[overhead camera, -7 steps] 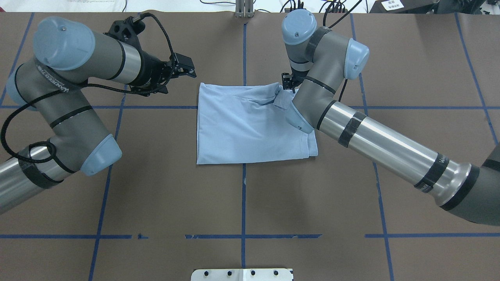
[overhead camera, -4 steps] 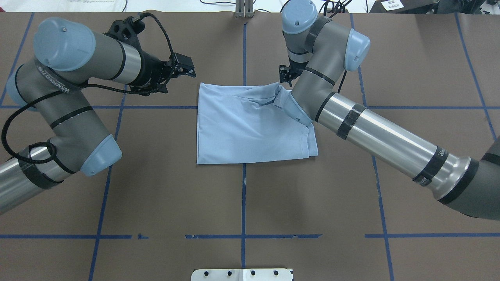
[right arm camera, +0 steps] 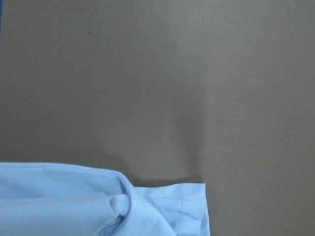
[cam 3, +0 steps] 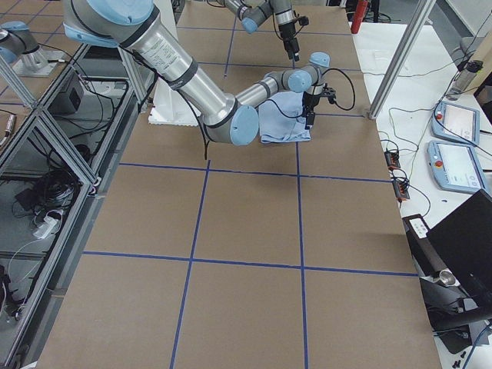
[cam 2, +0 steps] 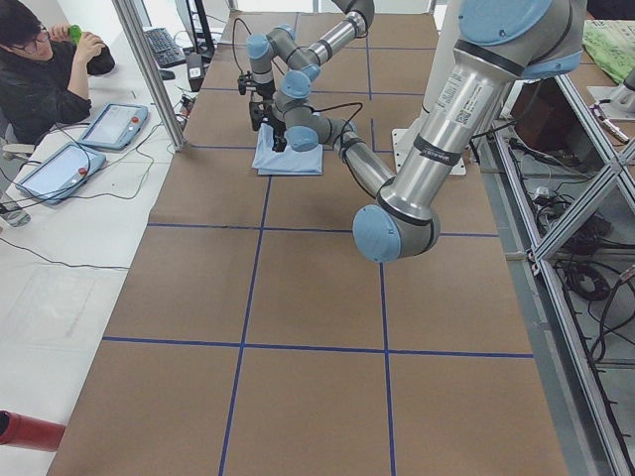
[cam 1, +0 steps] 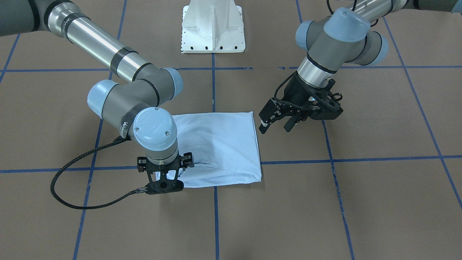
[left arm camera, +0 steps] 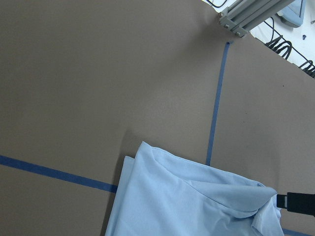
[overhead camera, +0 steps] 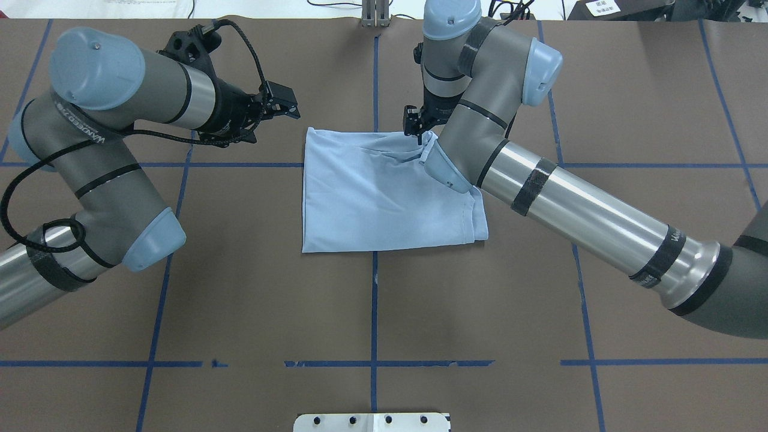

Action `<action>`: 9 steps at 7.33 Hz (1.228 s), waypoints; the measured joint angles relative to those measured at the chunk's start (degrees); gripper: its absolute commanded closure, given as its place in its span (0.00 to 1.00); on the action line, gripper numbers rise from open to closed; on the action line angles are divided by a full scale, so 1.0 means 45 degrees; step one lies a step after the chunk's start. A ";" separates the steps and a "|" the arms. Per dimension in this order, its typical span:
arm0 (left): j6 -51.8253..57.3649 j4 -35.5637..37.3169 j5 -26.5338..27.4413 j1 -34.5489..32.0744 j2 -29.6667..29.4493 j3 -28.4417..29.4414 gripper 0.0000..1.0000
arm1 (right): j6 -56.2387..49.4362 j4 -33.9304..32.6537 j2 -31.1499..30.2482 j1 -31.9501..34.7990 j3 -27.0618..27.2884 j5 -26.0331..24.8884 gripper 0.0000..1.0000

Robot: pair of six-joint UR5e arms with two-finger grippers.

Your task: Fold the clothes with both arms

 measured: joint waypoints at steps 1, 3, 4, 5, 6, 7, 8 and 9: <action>-0.0002 0.0000 0.0005 -0.0007 0.0005 -0.0021 0.00 | 0.0032 0.0044 0.0037 -0.0062 -0.0132 -0.0157 0.00; -0.0004 0.0000 0.0008 -0.0008 -0.0003 -0.0037 0.00 | 0.0046 0.0602 0.0206 -0.0166 -0.0793 -0.0667 0.00; -0.0004 0.0000 0.0008 -0.0009 -0.0028 -0.0045 0.00 | 0.0054 0.0965 0.0240 -0.0223 -0.1110 -0.0887 0.00; -0.0004 0.0005 0.0008 -0.0009 -0.0039 -0.0075 0.00 | 0.0058 0.1141 0.0241 -0.0260 -0.1278 -0.1056 0.00; -0.0004 0.0013 0.0008 -0.0009 -0.0044 -0.0117 0.00 | 0.0056 0.1206 0.0227 -0.0274 -0.1351 -0.1167 0.00; -0.0013 0.0017 0.0008 -0.0009 -0.0054 -0.0144 0.00 | 0.0035 0.1220 0.0212 -0.0274 -0.1394 -0.1317 0.00; -0.0029 0.0023 0.0008 -0.0009 -0.0061 -0.0158 0.00 | -0.0008 0.1220 0.0200 -0.0268 -0.1422 -0.1488 0.00; -0.0038 0.0027 0.0008 -0.0009 -0.0065 -0.0164 0.00 | -0.0052 0.1208 0.0191 -0.0246 -0.1438 -0.1612 0.00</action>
